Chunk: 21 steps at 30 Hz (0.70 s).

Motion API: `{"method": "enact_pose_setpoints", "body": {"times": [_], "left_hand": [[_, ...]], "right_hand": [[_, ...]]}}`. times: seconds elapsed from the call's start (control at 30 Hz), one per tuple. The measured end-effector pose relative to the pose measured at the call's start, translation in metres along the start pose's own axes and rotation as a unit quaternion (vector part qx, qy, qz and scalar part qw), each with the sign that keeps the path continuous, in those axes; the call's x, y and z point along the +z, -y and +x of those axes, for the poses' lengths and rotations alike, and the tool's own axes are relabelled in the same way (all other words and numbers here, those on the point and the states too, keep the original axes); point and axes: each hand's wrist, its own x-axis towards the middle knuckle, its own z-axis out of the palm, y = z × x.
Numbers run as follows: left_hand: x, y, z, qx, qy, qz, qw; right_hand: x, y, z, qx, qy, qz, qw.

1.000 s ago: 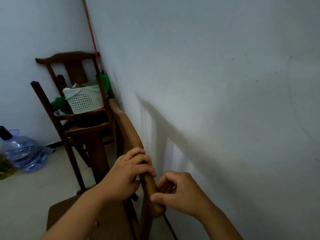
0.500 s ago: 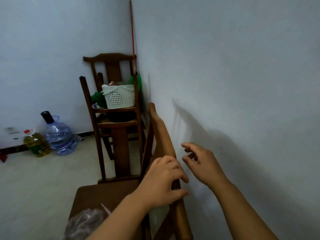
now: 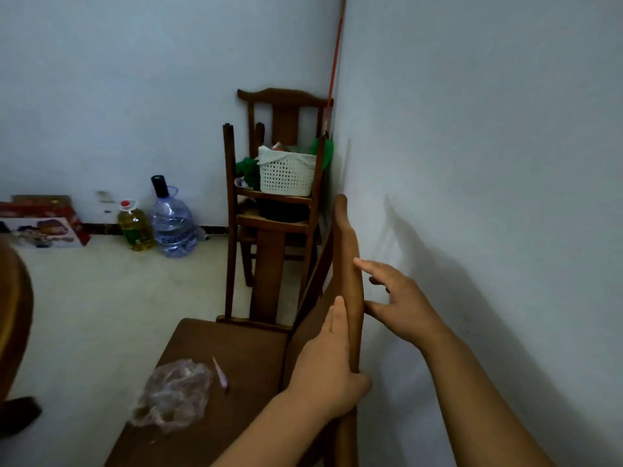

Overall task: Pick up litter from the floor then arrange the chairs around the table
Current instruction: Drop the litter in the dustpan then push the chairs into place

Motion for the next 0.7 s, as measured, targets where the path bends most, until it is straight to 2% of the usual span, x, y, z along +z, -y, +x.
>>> {"method": "enact_pose_setpoints", "body": {"times": [0.2,0.4,0.7], "left_hand": [[-0.029,-0.001,-0.017,-0.022,-0.007,-0.051,0.998],[-0.083,0.012,-0.047,-0.091,-0.006,-0.050,0.995],[-0.091,0.028,-0.074,-0.078,0.016,-0.057,0.995]], "right_hand": [[0.002,0.003,0.005,-0.017,0.055,0.071,0.996],[0.025,0.034,0.007,-0.031,0.095,0.116,0.988],[0.041,0.058,-0.003,-0.061,0.095,0.116,0.987]]}}
